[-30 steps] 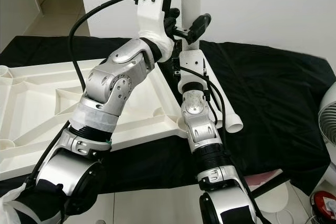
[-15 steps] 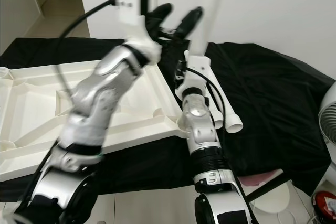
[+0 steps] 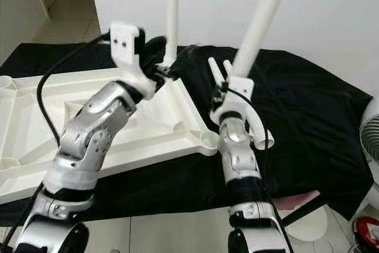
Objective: Building children table
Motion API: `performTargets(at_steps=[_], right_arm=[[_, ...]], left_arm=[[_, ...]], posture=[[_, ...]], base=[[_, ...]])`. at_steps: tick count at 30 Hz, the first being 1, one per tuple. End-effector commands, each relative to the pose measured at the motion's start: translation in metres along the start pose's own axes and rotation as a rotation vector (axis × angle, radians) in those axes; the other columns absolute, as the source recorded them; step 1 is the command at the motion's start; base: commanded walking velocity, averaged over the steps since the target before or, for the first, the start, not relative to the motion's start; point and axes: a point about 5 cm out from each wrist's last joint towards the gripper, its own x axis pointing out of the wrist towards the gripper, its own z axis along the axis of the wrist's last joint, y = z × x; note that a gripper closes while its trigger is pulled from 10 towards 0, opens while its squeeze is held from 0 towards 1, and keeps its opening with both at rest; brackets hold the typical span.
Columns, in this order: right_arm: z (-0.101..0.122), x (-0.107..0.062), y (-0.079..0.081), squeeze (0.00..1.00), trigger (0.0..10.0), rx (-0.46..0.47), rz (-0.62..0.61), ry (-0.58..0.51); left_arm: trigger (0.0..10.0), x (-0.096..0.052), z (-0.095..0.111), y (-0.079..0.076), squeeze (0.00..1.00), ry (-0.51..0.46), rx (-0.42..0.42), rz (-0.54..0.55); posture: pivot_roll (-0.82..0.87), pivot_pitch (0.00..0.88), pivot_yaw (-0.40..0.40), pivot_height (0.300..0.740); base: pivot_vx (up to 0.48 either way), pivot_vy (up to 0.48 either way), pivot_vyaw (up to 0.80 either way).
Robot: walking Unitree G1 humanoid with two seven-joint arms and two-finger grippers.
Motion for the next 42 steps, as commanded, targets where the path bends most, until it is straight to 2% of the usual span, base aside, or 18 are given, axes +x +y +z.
performTargets(at_steps=[1, 10, 14, 15, 18, 21, 26, 29, 34, 42], right_arm=[[0.005, -0.003, 0.000, 0.00, 10.0, -0.013, 0.031, -0.025], [0.001, -0.009, -0.005, 0.00, 10.0, -0.025, 0.055, -0.017], [-0.001, -0.013, -0.007, 0.00, 10.0, -0.044, 0.103, -0.020], [-0.001, -0.013, -0.007, 0.00, 10.0, -0.044, 0.103, -0.020], [-0.004, -0.014, -0.009, 0.00, 10.0, -0.148, 0.154, -0.016], [-0.006, -0.015, -0.010, 0.00, 10.0, -0.153, 0.178, -0.007], [-0.010, -0.019, -0.006, 0.00, 10.0, -0.134, 0.277, -0.007], [-0.011, -0.020, -0.005, 0.00, 10.0, -0.128, 0.297, -0.007], [-0.020, -0.029, 0.007, 0.00, 10.0, -0.139, 0.427, -0.020], [-0.037, -0.035, 0.009, 0.00, 10.0, -0.191, 0.482, 0.008]], left_arm=[[10.0, -0.002, -0.010, -0.010, 0.00, 0.033, 0.051, -0.135], [10.0, -0.012, -0.031, -0.010, 0.00, 0.118, 0.064, -0.151], [10.0, -0.025, -0.056, -0.019, 0.00, 0.224, 0.151, -0.220], [10.0, -0.025, -0.056, -0.019, 0.00, 0.224, 0.151, -0.220], [10.0, -0.040, -0.074, -0.028, 0.00, 0.302, 0.181, -0.280], [10.0, -0.048, -0.080, -0.030, 0.00, 0.330, 0.179, -0.301], [10.0, -0.057, -0.085, -0.034, 0.00, 0.368, 0.147, -0.323], [10.0, -0.058, -0.086, -0.035, 0.00, 0.374, 0.145, -0.325], [10.0, -0.056, -0.086, -0.039, 0.00, 0.368, 0.140, -0.329], [10.0, -0.057, -0.081, -0.038, 0.00, 0.356, 0.138, -0.335]], posture=[[0.04, 0.003, -0.037, 0.740], [0.04, 0.006, -0.036, 0.740], [0.04, 0.011, -0.035, 0.740], [0.04, 0.011, -0.035, 0.740], [0.04, 0.016, -0.035, 0.740], [0.04, 0.026, -0.036, 0.740], [0.05, 0.032, -0.038, 0.740], [0.05, 0.032, -0.038, 0.740], [0.05, 0.037, -0.036, 0.740], [0.05, 0.045, -0.033, 0.740]], base=[[0.000, 0.000, 0.00], [0.000, 0.000, 0.00], [0.000, 0.000, 0.00], [0.000, 0.000, 0.00], [0.000, 0.000, 0.00], [0.000, 0.000, 0.00], [0.000, 0.000, 0.00], [0.000, 0.000, 0.00], [0.000, 0.000, 0.00], [0.000, 0.000, 0.00]])
